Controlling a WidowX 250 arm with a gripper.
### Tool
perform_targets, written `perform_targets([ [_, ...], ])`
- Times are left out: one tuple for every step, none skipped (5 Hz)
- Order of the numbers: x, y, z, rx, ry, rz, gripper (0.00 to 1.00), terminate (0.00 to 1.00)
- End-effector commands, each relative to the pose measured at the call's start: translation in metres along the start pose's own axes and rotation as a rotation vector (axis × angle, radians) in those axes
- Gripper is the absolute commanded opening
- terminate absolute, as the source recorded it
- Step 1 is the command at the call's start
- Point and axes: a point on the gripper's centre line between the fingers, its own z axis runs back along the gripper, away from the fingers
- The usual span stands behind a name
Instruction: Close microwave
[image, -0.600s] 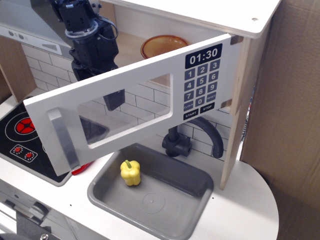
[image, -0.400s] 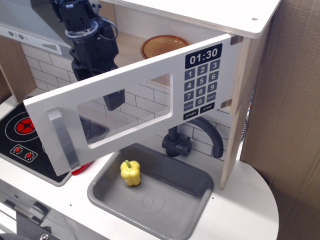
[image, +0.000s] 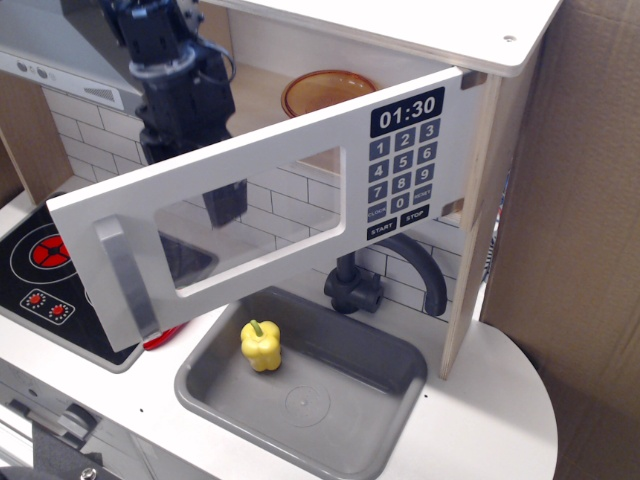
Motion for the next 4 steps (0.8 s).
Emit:
perform_targets([
  [0.013,-0.006,0.089,0.158,-0.021,0.02,1.0,0.0],
  [0.013,-0.022,0.129,0.219,0.01,0.06,1.0,0.0],
  [0.004,-0.055,0.14,0.172,0.055,0.197,1.0,0.0],
  [-0.003,-0.084,0.127,0.122,0.067,0.279,1.0,0.0],
])
